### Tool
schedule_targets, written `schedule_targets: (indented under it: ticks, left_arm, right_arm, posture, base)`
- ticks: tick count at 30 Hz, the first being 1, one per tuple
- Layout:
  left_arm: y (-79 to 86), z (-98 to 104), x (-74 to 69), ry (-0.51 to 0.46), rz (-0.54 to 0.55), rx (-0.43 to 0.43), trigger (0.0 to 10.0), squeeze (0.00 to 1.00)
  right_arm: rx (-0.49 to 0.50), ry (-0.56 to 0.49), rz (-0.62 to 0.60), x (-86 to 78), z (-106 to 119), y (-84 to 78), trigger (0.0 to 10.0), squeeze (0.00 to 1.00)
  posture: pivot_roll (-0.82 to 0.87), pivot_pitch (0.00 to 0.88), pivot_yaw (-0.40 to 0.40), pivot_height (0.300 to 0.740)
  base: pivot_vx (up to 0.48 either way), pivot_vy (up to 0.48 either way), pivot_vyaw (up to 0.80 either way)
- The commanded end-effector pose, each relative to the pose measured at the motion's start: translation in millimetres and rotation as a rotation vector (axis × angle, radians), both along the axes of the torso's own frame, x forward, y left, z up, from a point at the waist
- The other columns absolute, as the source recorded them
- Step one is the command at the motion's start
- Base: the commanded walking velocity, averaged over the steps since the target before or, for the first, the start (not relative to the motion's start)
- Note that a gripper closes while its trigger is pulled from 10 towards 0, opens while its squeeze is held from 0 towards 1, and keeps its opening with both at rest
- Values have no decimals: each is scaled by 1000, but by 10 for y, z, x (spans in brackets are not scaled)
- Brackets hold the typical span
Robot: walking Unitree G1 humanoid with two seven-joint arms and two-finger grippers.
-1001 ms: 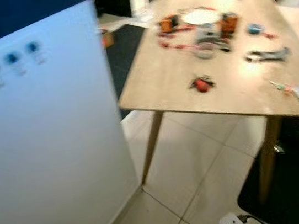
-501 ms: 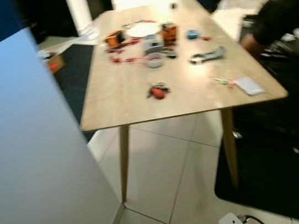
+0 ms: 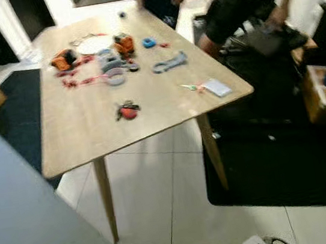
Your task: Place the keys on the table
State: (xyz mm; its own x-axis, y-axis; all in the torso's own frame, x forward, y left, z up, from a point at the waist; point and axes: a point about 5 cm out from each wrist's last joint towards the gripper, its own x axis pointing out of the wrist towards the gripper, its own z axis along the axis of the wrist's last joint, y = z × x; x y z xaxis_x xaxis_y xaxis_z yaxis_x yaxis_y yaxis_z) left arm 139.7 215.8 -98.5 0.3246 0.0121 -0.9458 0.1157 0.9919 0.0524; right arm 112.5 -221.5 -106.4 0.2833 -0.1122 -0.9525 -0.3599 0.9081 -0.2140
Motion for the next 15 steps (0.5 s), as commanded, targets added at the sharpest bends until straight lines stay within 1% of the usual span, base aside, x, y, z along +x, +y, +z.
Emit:
schedule_targets:
  ticks: [1, 3, 6, 7, 9, 10, 13, 15]
  left_arm:
    - [11, -39, -121, 33, 9, 6, 10000, 0]
    - [-15, -33, -87, 29, 7, 3, 10000, 0]
    - [35, -31, -112, 32, 4, 6, 10000, 0]
    - [35, -31, -112, 32, 4, 6, 10000, 0]
    - [48, -29, -116, 33, 0, 7, 10000, 0]
    - [48, -29, -116, 33, 0, 7, 10000, 0]
    - [59, -23, -106, 31, -3, 10, 10000, 0]
    - [64, -21, -104, 30, -3, 10, 10000, 0]
  right_arm:
    - [11, -29, 24, 83, 15, 52, 10000, 0]
    - [10, -29, 32, 86, 11, 74, 10000, 0]
    - [19, -34, 39, 116, -1, 192, 10000, 0]
    - [19, -34, 39, 116, -1, 192, 10000, 0]
    - [26, -40, 40, 147, -2, 259, 10000, 0]
    - [26, -40, 40, 147, -2, 259, 10000, 0]
    - [38, -51, 41, 195, 2, 340, 10000, 0]
    - [41, -52, 42, 204, 3, 356, 10000, 0]
  posture:
    - [-119, 35, 103, 740]
    - [-111, 28, 105, 740]
    - [-112, 8, 118, 740]
    - [-112, 8, 118, 740]
    - [-114, 3, 122, 740]
    - [-114, 3, 122, 740]
    - [-112, 1, 125, 740]
    - [-106, 0, 127, 740]
  base:
    - [0, 0, 0]
    - [0, 0, 0]
    - [0, 0, 0]
    - [0, 0, 0]
    - [0, 0, 0]
    - [0, 0, 0]
    - [0, 0, 0]
    - [0, 0, 0]
